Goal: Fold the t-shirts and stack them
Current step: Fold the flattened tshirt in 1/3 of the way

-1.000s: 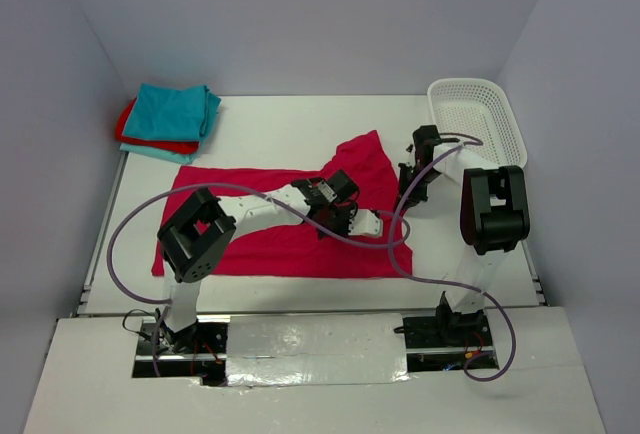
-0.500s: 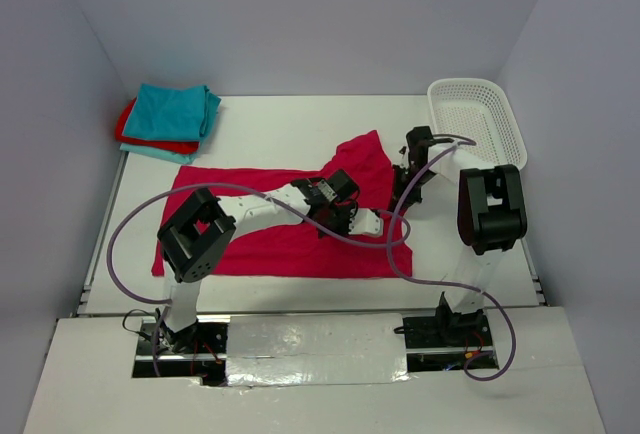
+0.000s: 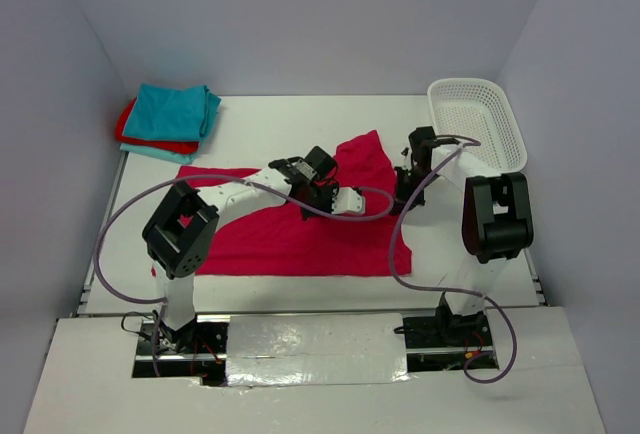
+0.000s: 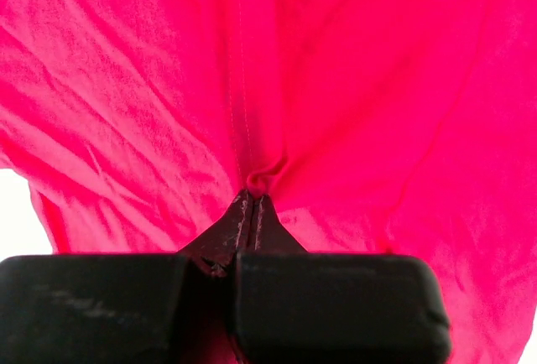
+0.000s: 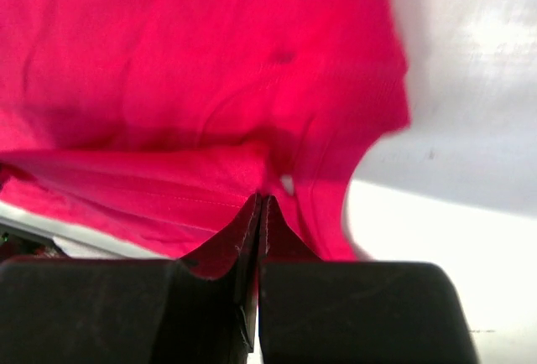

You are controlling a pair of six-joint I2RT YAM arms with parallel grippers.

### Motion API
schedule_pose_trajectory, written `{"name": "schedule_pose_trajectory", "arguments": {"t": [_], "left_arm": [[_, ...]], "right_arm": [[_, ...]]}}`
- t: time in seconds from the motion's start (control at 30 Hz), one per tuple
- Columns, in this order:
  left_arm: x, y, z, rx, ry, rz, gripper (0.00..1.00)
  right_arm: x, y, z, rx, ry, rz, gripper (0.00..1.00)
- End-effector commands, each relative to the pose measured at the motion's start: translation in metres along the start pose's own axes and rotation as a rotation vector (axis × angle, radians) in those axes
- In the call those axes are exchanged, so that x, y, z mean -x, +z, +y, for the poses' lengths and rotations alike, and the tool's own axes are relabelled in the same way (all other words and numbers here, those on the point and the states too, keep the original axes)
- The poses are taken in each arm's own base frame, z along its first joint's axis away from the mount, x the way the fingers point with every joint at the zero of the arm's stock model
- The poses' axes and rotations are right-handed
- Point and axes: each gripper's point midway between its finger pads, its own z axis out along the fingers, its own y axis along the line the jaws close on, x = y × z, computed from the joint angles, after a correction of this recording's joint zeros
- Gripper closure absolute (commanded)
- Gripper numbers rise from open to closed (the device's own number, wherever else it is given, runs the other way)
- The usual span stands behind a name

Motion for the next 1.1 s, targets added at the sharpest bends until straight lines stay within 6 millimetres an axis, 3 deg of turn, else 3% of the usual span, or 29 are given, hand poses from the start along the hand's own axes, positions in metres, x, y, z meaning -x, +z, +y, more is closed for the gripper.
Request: {"name": "schedule_pose_trajectory", "arguments": {"t": [0.0,0.17,0.37,0.5,0.67,0.73,0.77,0.8,0.87,0.9,0.93,0.97,1.0,1.07], "left_arm": [[0.011,-0.026,-0.011,-0.062,0.1,-0.052,1.0],[0.01,-0.028,-0.03,-0.139,0.133,-0.075,1.0],[0.029,-0.032,-0.045,-0.222,0.122,-0.162,1.0],[0.01,-0.021,-0.059,-0.259,0.176,-0.123,1.0],[-0.008,-0.014,-0.074,-0.301,0.239,-0.084,0.95],[-0.008,-0.015,-0.082,-0.329,0.275,-0.079,0.81],[-0.009,-0.015,-0.086,-0.346,0.285,-0.077,0.72],[-0.01,-0.016,-0.088,-0.352,0.291,-0.075,0.69],[-0.01,-0.017,-0.087,-0.342,0.292,-0.058,0.57],[-0.01,-0.018,-0.084,-0.329,0.289,-0.051,0.41],[-0.007,-0.021,-0.078,-0.306,0.286,-0.046,0.4],[-0.005,-0.026,-0.072,-0.276,0.274,-0.038,0.26],[0.001,-0.032,-0.062,-0.247,0.263,-0.049,0.01],[0.009,-0.04,-0.053,-0.219,0.215,-0.057,0.01]], "right_arm": [[-0.025,-0.021,0.006,0.019,-0.026,0.008,1.0],[-0.057,-0.017,0.005,0.03,-0.023,0.053,1.0],[-0.081,-0.019,0.001,0.019,-0.013,0.073,1.0],[-0.09,-0.012,-0.008,-0.006,-0.006,0.091,1.0],[-0.083,0.0,-0.009,-0.009,0.004,0.088,0.99],[-0.08,0.002,-0.009,-0.009,-0.002,0.084,0.78],[-0.078,0.001,-0.01,-0.015,-0.005,0.083,0.6],[-0.078,0.0,-0.01,-0.025,-0.01,0.08,0.55],[-0.072,-0.007,-0.015,-0.058,-0.025,0.06,0.49],[-0.07,-0.01,-0.016,-0.071,-0.03,0.05,0.49],[-0.068,-0.014,-0.016,-0.078,-0.032,0.036,0.49],[-0.062,-0.023,-0.013,-0.078,-0.039,0.0,0.49],[-0.06,-0.028,-0.01,-0.069,-0.04,-0.019,0.5],[-0.052,-0.044,0.004,-0.018,-0.041,-0.089,0.52]]}}
